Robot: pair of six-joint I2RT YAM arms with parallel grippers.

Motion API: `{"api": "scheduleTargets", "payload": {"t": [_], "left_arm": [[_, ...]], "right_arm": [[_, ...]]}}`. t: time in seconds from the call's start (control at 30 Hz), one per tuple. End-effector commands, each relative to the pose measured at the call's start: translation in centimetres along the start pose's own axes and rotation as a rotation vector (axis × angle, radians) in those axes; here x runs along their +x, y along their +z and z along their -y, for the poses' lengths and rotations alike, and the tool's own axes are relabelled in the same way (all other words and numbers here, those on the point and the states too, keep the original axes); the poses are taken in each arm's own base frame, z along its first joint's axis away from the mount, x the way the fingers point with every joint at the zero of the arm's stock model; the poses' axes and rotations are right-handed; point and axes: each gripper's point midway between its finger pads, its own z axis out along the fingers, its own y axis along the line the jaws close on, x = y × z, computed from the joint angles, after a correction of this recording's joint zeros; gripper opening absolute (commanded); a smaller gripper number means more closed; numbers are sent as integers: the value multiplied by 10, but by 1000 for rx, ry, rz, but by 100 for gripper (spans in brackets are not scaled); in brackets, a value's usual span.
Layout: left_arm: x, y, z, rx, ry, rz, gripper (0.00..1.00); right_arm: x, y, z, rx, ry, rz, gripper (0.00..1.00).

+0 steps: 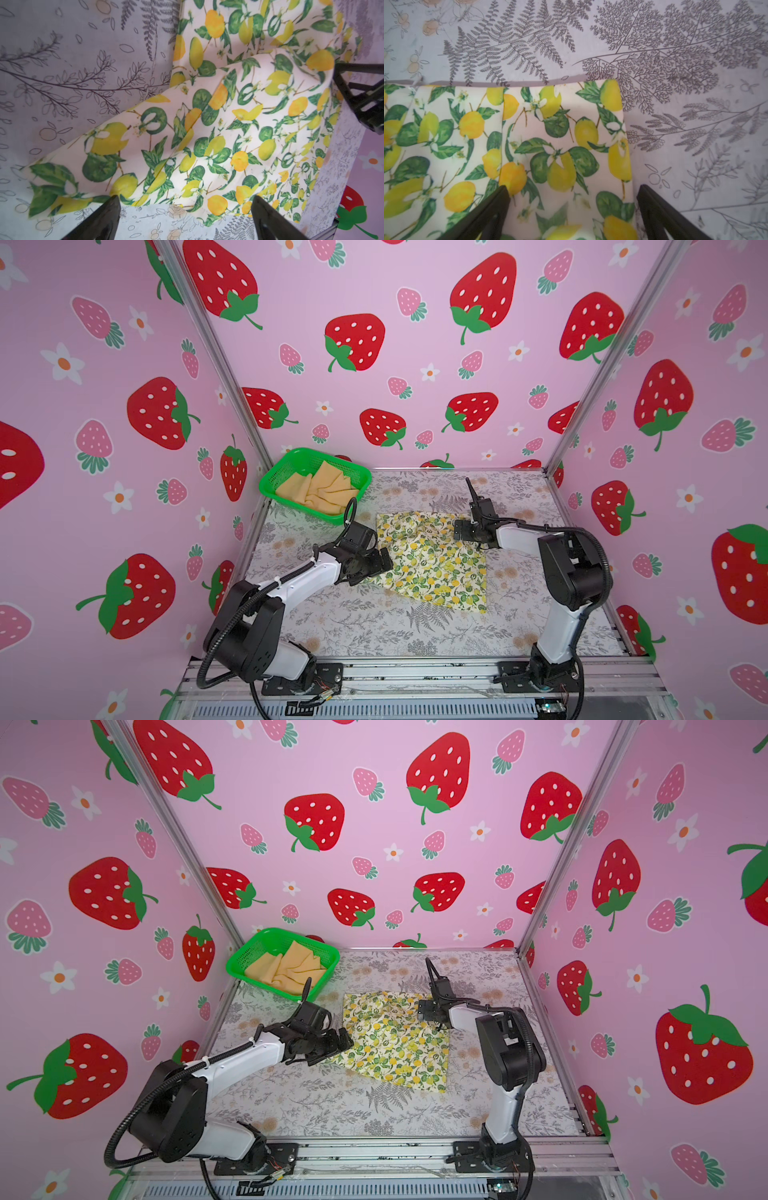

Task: Fold and stack skirts
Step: Rotate the skirt at the center of the table.

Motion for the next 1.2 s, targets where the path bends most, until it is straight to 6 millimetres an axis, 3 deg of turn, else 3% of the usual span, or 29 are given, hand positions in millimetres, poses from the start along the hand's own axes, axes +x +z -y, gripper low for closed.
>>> {"api": "scheduleTargets", "payload": {"t": [0.0, 0.13, 0.27, 0.37, 0.6, 0.73, 1.03, 1.17], "left_arm": [[-4, 9, -2, -21, -2, 5, 99], [-6, 24, -6, -55, 1, -21, 99], [-11, 38, -10, -90, 9, -29, 99], [-18, 49, -10, -108, 8, -41, 99], [-50, 81, 10, -124, 37, -57, 99], [-83, 94, 31, -136, 65, -31, 99], [-140, 120, 106, -13, 102, -20, 99], [-163, 116, 143, 35, 141, 5, 99]], "right_arm": [[13, -4, -2, -35, 10, -19, 96], [26, -5, -2, -55, 34, -32, 82], [32, -15, 0, -66, 61, -15, 45], [37, -26, 2, -76, 86, -4, 28], [56, -56, 1, -142, 150, 13, 25], [70, -76, -10, -183, 158, 25, 25], [121, -102, -74, -298, 107, -27, 26], [138, -112, -105, -348, 76, -48, 26]]}}
